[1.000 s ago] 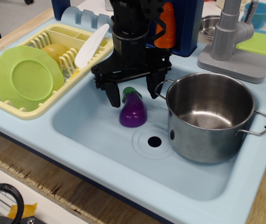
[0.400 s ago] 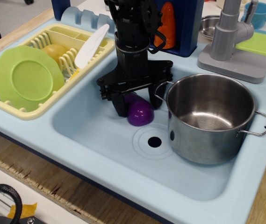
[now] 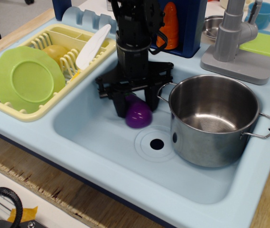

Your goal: Put eggplant into pot or pan

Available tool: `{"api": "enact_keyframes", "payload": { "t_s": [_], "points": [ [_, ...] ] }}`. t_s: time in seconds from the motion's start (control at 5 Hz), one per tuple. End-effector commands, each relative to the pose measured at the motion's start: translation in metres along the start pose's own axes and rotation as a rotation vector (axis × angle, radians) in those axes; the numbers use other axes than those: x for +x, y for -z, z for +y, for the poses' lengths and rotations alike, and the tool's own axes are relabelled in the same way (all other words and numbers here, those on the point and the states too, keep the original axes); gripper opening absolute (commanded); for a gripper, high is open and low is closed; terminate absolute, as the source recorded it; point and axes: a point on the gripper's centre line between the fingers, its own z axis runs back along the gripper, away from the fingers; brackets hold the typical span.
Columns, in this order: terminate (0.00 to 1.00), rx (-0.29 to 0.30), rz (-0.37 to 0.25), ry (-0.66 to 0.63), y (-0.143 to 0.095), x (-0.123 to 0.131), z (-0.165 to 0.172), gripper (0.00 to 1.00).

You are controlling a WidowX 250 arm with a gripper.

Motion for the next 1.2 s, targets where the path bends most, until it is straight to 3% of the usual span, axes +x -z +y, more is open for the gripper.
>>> {"api": "enact_keyframes", "payload": {
  "t_s": [0.0,0.2,0.4,0.8,1.0],
  "points": [
    [0.0,-0.075,-0.195,0.012,-0.068,0.025,-0.009,0.0],
    [0.0,-0.113,-0.268,0.014,-0.098,0.019,-0.017,0.0],
    [0.0,-0.142,-0.277,0.044,-0.12,0.001,-0.034,0.0],
    [0.0,-0.215,-0.242,0.114,-0.118,-0.055,-0.047,0.0],
    [0.0,-0.24,-0.183,0.101,-0.101,-0.081,-0.044,0.0]
  ]
}}
